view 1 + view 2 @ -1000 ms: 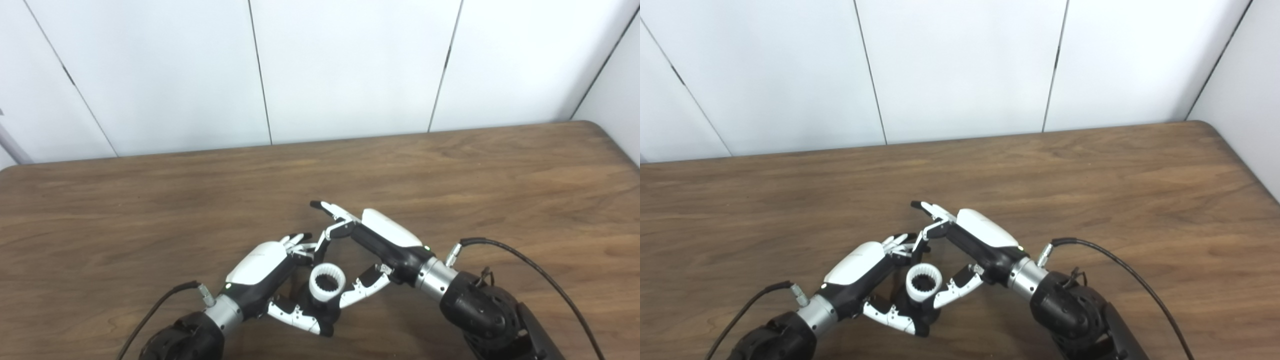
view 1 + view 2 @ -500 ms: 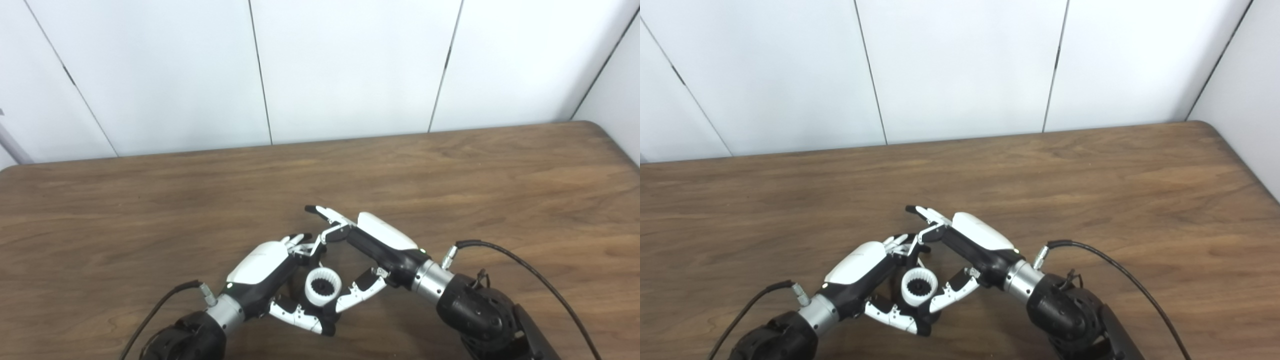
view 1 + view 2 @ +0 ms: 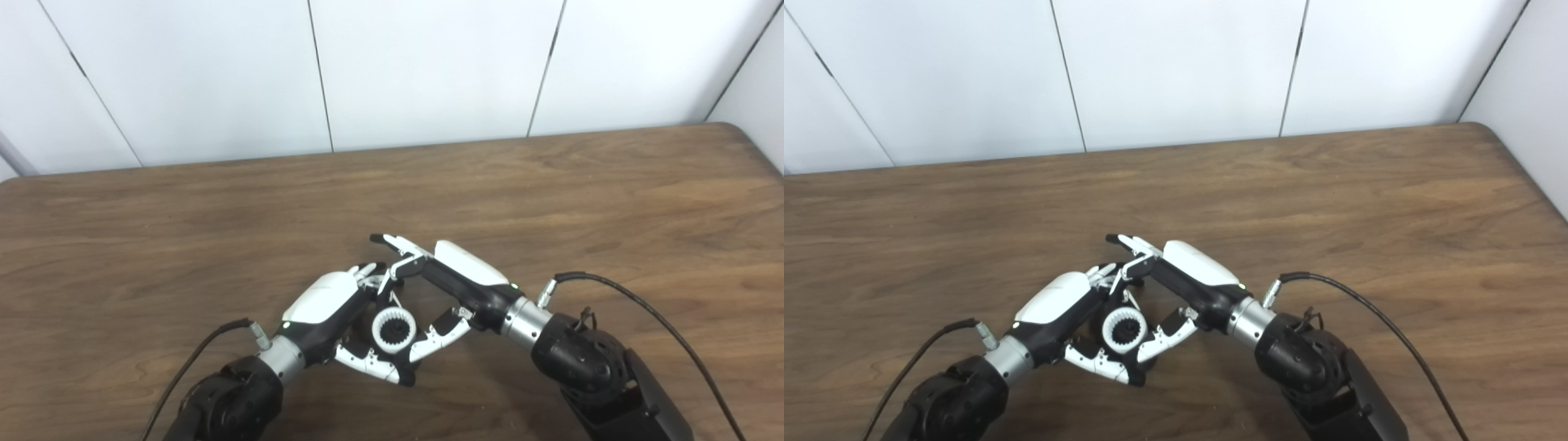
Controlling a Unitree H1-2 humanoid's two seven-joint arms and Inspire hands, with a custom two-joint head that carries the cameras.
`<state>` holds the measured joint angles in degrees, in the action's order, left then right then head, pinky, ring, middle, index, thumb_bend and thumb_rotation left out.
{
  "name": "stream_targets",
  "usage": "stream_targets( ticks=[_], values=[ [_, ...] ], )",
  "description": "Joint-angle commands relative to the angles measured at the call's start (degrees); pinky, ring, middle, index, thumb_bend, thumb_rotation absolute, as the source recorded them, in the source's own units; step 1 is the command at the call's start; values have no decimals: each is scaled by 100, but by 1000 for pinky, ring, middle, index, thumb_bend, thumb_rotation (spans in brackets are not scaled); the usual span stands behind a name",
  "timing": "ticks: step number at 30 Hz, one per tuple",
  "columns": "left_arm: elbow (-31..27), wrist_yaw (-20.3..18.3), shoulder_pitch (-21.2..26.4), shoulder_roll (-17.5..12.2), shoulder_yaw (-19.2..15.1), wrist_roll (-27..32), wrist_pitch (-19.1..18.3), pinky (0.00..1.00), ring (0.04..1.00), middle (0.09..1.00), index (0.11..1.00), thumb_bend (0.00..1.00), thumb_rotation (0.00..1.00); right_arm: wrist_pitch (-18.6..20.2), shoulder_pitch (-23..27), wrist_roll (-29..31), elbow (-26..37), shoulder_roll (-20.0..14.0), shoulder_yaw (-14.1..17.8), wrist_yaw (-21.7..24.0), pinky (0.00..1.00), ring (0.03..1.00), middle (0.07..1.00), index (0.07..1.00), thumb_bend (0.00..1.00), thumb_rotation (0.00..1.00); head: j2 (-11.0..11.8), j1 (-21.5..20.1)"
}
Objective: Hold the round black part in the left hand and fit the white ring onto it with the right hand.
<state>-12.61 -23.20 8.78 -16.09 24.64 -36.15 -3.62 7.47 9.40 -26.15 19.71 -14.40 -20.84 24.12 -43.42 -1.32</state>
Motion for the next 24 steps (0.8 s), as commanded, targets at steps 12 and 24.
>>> stream_targets(
  ticks=[12,24],
  values=[
    [-162,-25,32,-19,-21,-9,12,1000,1000,885,476,520,58,4,92,90,126,15,59,-18,805,1000,992,553,700,190,8,-48],
    [-97,-4,11,-95,-86,78,76,1000,1000,886,476,520,56,132,-4,157,229,-156,275,-8,818,1000,1000,627,903,249,57,-168]
  ],
)
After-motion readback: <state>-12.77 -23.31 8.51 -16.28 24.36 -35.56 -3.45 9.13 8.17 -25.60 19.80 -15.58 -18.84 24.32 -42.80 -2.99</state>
